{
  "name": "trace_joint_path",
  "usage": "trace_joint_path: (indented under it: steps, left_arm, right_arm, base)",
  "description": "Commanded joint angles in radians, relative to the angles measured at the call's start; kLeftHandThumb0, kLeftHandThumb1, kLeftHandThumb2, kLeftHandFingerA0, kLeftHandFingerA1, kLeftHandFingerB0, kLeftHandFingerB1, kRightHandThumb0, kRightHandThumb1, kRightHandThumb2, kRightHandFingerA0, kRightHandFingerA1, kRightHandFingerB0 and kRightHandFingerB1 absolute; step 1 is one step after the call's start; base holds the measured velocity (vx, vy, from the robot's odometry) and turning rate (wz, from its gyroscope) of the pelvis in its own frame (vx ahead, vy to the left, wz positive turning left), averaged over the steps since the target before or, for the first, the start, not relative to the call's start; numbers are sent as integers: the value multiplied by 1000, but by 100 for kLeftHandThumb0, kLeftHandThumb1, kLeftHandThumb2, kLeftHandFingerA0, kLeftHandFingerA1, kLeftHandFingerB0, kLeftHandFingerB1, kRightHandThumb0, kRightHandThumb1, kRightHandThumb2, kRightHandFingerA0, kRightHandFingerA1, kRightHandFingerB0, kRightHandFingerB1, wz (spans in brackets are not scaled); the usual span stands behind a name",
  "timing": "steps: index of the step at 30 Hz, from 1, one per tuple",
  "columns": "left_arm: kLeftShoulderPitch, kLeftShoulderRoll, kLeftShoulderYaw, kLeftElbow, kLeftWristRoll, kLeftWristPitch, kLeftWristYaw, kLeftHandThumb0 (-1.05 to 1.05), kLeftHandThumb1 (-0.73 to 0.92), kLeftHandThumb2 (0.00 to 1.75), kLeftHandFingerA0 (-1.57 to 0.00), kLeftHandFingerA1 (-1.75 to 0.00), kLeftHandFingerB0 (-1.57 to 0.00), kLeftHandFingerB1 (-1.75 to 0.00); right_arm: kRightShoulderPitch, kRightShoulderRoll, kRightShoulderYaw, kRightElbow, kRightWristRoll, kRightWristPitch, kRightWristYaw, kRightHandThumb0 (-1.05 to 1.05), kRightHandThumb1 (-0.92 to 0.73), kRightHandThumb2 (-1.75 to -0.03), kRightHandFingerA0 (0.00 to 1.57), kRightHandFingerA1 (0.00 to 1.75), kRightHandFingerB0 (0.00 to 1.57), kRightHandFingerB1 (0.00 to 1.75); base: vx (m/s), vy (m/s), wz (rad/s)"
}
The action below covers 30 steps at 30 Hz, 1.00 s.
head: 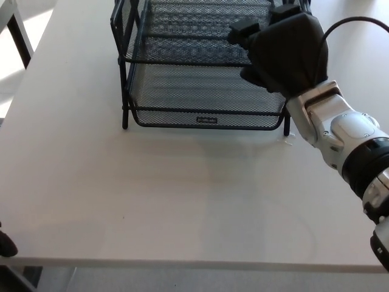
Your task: The robot uses its right hand to grab the drawer kept on the middle of the desk and pull it out towards the robot
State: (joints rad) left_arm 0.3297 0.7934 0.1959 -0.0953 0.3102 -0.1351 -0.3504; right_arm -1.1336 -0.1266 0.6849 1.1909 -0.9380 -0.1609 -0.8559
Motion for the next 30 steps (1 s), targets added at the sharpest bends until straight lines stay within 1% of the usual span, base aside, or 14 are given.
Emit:
trace_joint_path:
  steps: [1, 2, 5, 6, 10, 11, 12, 15, 16, 20, 22, 24, 28, 30]
  left_arm:
    - [10, 4, 6, 1, 8, -14, -4, -33, 60, 58, -78, -86, -74, -57]
    - [8, -1, 9, 5, -4, -13, -7, -32, 60, 58, -79, -87, -75, -56]
    - [9, 2, 7, 6, 8, -18, -2, -33, 61, 57, -78, -85, -75, -56]
    - [9, 1, 7, 6, 9, -20, 0, -31, 60, 57, -78, -85, -76, -56]
    - [6, 2, 9, 7, 3, -16, -6, -31, 59, 58, -80, -85, -75, -56]
    - [8, 1, 11, 10, 2, -19, -4, -31, 59, 58, -80, -85, -75, -56]
    - [8, 0, 12, 9, -2, -20, -5, -31, 60, 58, -80, -86, -75, -57]
    - [11, -1, 13, 14, -5, -33, -4, -32, 60, 58, -79, -87, -75, -58]
    - [11, 0, 13, 13, -3, -33, -5, -32, 60, 57, -79, -88, -75, -58]
    - [12, -3, 14, 11, 4, -31, 0, -32, 60, 58, -81, -88, -75, -59]
    - [14, -3, 15, 3, 4, -21, -5, -31, 61, 57, -79, -86, -75, -57]
    - [14, -4, 16, 4, 2, -23, -6, -33, 60, 58, -79, -88, -75, -58]
    - [19, -3, 21, 7, 1, -28, -2, -32, 60, 57, -79, -88, -75, -57]
    - [20, -5, 20, 13, -3, -30, -6, -30, 59, 58, -80, -85, -75, -57]
  right_arm:
    - [3, -7, 9, -2, -8, -28, -87, -49, -48, -55, 97, 100, 95, 70]
    - [5, -11, 7, -7, -3, -33, -73, -48, -51, -55, 94, 100, 93, 72]
    - [17, -19, 14, -25, -9, -20, -74, -48, -52, -57, 94, 100, 91, 68]
    - [26, -22, 14, -37, -9, -14, -79, -47, -51, -56, 95, 96, 93, 68]
    - [60, -35, 12, -80, -8, -14, -88, -44, -51, -55, 96, 94, 94, 66]
    - [67, -38, 14, -90, -10, -14, -86, -44, -51, -55, 96, 94, 94, 66]
    - [76, -41, 20, -99, -25, 3, -127, -47, -48, -55, 101, 94, 97, 68]
    - [105, -55, 18, -143, -26, -9, -130, -47, -47, -55, 101, 97, 97, 70]
    - [125, -65, 20, -173, -32, -4, -133, -47, -48, -55, 100, 96, 96, 69]
    - [196, -100, 25, -275, -57, 16, -149, -48, -48, -55, 100, 98, 96, 69]
    - [228, -120, 22, -332, -64, 22, -128, -48, -48, -56, 99, 99, 96, 67]
    - [271, -144, 15, -406, -73, 37, -113, -47, -49, -56, 98, 96, 96, 65]
    - [336, -176, 2, -521, -87, 58, -90, -45, -49, -56, 99, 94, 96, 62]
    - [389, -211, -5, -609, -107, 64, -102, -45, -47, -56, 103, 90, 100, 60]
  base:
    - [0, 0, 0]
    - [0, 0, 0]
    - [0, 0, 0]
    - [0, 0, 0]
    - [0, 0, 0]
    - [0, 0, 0]
    - [0, 0, 0]
    - [0, 0, 0]
    - [0, 0, 0]
    - [0, 0, 0]
    - [0, 0, 0]
    - [0, 0, 0]
    - [0, 0, 0]
    - [0, 0, 0]
